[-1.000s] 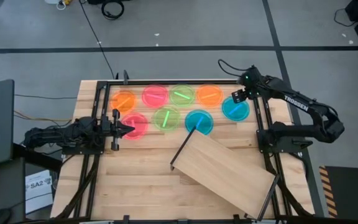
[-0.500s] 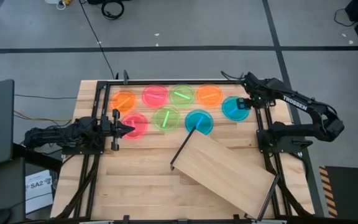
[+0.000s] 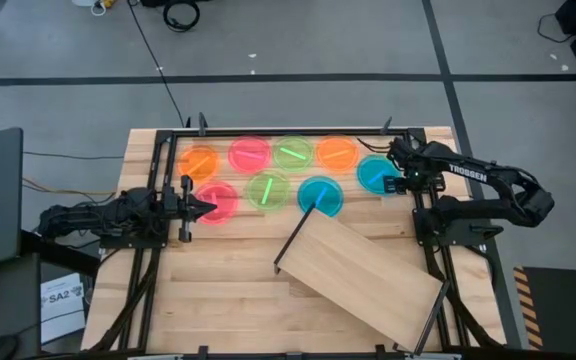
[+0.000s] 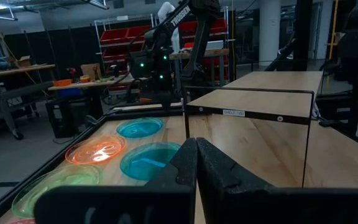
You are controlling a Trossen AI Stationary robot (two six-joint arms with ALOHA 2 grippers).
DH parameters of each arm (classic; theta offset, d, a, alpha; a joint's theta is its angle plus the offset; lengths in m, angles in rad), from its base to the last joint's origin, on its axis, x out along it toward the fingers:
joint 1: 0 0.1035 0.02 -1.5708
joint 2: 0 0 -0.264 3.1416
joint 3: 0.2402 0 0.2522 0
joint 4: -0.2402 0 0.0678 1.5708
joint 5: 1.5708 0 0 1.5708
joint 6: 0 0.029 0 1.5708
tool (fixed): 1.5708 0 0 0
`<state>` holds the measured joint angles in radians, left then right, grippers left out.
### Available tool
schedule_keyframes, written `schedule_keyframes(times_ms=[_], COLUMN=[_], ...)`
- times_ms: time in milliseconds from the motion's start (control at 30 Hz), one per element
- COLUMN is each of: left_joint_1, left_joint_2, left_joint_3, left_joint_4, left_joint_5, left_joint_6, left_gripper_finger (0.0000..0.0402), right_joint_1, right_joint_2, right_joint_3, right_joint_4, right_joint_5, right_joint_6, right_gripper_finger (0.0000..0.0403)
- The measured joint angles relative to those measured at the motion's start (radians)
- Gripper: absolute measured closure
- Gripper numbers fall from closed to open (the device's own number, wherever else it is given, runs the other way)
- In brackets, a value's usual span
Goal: Place and stack plates onto a shelf
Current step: Put the top right transparent blue plate on the shelf
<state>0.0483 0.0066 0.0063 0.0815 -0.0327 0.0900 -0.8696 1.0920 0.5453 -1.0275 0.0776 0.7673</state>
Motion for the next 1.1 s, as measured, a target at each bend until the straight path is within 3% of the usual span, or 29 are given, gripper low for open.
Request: schedule_keyframes(times_ms=[667,1100], left_joint_1=[0.000,0.000], left_joint_2=[0.000,0.000], left_joint_3=[0.000,0.000], left_joint_4=[0.001,0.001], left_joint_5=[-0.014,-0.060], left_joint_6=[0.001,0.001], left_gripper_finger=[0.0392,0.0392], right_joint_1=[-0.003,-0.003], right_joint_2=[0.000,-0.037], right_joint_3=[-0.093,-0.094], right_joint_4=[0.252,0.257], right_joint_5=[-0.005,-0.045], right_joint_6=[0.120,0.132], right_gripper_finger=[0.0238,0.0238])
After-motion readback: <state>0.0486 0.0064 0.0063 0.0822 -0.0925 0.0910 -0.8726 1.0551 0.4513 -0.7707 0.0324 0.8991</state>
